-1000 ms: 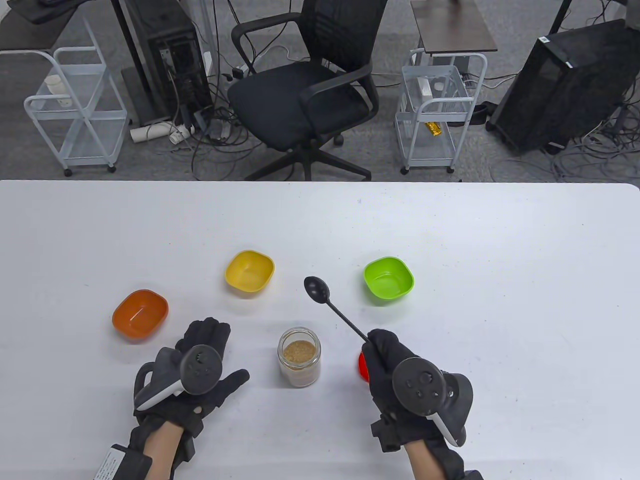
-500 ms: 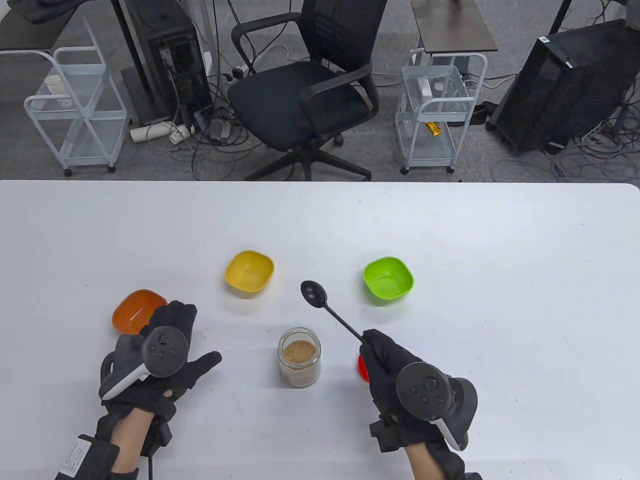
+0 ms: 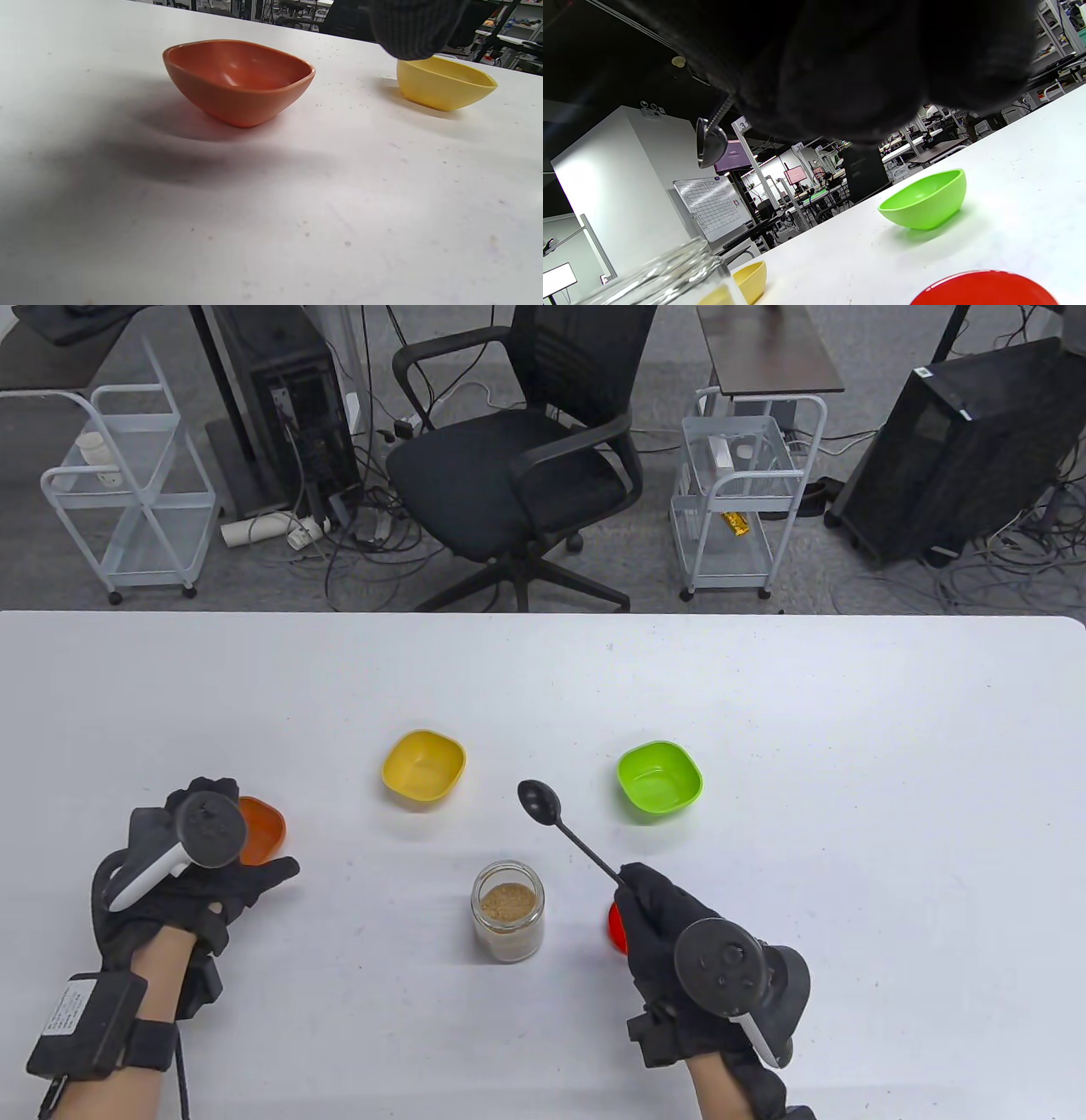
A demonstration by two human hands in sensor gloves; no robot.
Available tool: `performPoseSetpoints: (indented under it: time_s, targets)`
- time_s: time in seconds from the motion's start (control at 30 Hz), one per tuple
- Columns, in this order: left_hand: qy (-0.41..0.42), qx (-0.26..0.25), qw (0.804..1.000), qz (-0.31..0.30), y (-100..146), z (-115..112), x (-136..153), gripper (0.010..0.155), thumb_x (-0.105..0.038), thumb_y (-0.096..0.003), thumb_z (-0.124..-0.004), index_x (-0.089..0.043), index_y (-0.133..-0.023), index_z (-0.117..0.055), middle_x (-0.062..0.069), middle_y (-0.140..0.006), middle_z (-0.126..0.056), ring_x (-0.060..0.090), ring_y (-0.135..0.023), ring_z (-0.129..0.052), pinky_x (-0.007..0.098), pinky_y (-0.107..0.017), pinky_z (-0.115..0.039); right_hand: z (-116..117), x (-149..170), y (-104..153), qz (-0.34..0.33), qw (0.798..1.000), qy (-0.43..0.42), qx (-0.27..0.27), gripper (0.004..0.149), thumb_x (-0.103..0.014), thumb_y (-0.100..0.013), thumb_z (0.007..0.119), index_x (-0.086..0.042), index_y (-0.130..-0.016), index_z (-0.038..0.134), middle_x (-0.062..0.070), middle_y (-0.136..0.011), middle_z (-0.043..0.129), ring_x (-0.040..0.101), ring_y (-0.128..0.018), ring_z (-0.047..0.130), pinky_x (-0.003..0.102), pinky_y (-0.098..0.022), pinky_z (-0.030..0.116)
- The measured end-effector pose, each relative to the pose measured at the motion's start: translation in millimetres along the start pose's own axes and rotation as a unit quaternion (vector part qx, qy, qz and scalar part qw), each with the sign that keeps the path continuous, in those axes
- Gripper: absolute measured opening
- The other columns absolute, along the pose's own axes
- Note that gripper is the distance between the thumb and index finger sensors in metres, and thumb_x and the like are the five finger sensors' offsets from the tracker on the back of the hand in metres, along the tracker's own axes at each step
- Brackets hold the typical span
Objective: Scoop brown sugar granules from jar into dishes
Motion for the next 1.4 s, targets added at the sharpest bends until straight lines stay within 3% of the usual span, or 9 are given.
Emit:
performPoseSetpoints:
  time_s: [0.27,0.7,1.03,1.4]
  targets:
    - [0.044,0.044,0.997,0.035,-27,-19,18,0.121,-0.07,-0.0524,-0.076,0.002,-0.116,-0.003,0.033,-0.125,-0.005,0.06,-0.12,-0.018,0.072,-0.085,-0.041,-1,13,-3,0.02,1.0,-0.004,0.007,0.038,-0.041,-0.053,0.078,-0.025,-0.087,0.086,-0.008,-0.048,0.104,0.013,-0.02,0.105,0.039,-0.033,0.095]
    - [0.035,0.044,0.997,0.045,-47,-25,21,0.119,-0.066,-0.0533,-0.081,0.002,-0.116,-0.006,0.031,-0.126,-0.015,0.056,-0.119,-0.033,0.066,-0.085,-0.048,1,13,-4,0.02,1.0,0.001,0.0,0.038,-0.042,-0.053,0.079,-0.025,-0.087,0.086,-0.008,-0.048,0.104,0.013,-0.021,0.105,0.039,-0.034,0.095]
    - [0.044,0.006,0.999,-0.008,-35,-24,4,0.114,-0.064,-0.0546,-0.083,0.002,-0.118,-0.015,0.032,-0.124,-0.022,0.057,-0.112,-0.041,0.061,-0.084,-0.055,5,12,-4,0.018,1.0,0.002,-0.006,0.038,-0.042,-0.053,0.079,-0.025,-0.087,0.086,-0.008,-0.048,0.104,0.013,-0.021,0.105,0.039,-0.034,0.095]
    - [0.057,-0.026,0.992,-0.109,1,-25,-49,0.113,-0.066,-0.0541,-0.083,0.002,-0.119,-0.02,0.033,-0.124,-0.026,0.057,-0.11,-0.045,0.059,-0.082,-0.059,13,12,-5,0.019,0.999,-0.014,-0.029,0.038,-0.042,-0.053,0.079,-0.025,-0.087,0.086,-0.008,-0.048,0.104,0.013,-0.021,0.105,0.039,-0.034,0.095]
Point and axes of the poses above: the tracker on the back of each hand, its own x axis roughly to the little-finger side, its own y axis roughly from the fingertips to the wrist, z = x × y, the point moved 5 cm from there along -y, roughly from the wrist to the fingertips
